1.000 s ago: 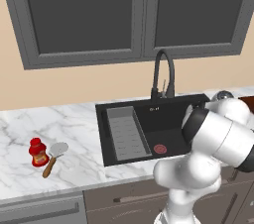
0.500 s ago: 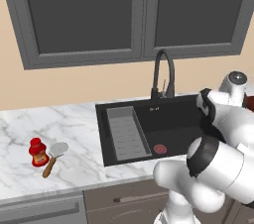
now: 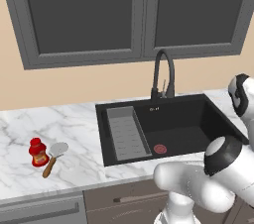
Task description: Pick up all produce items and place them in the sink. Turn on the sink faucet to wash them. Then turn the sink off and put them in the tray.
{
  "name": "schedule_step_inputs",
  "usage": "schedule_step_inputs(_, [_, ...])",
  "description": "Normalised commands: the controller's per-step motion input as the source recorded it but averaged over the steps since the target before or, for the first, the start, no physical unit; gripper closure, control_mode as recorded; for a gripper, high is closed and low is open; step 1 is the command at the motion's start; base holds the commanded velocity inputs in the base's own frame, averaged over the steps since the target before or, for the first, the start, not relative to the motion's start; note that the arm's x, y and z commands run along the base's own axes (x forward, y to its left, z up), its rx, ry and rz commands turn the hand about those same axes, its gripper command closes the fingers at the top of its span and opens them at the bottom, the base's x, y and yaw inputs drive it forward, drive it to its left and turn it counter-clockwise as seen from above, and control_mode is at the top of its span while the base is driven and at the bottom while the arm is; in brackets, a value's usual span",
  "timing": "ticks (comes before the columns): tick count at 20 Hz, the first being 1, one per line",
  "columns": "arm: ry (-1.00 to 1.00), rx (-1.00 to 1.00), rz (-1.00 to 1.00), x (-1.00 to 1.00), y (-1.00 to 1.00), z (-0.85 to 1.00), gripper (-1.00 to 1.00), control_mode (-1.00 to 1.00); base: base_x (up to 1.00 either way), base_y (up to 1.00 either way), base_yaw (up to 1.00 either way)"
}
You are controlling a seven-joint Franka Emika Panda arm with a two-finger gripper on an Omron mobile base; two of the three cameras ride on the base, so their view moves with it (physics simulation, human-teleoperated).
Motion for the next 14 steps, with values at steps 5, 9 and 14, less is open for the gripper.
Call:
schedule_step_inputs(5, [0.18, 0.09, -0.11, 0.14, -0.61, -0.01, 1.00, -1.00, 0.00, 0.00, 0.00])
schedule_step_inputs(9, [0.05, 0.01, -0.32, -0.09, -0.71, 0.00, 1.00, -1.00, 0.00, 0.00, 0.00])
schedule_step_inputs(14, [0.00, 0.04, -0.45, -0.18, -0.66, 0.00, 1.00, -1.00, 0.00, 0.00, 0.00])
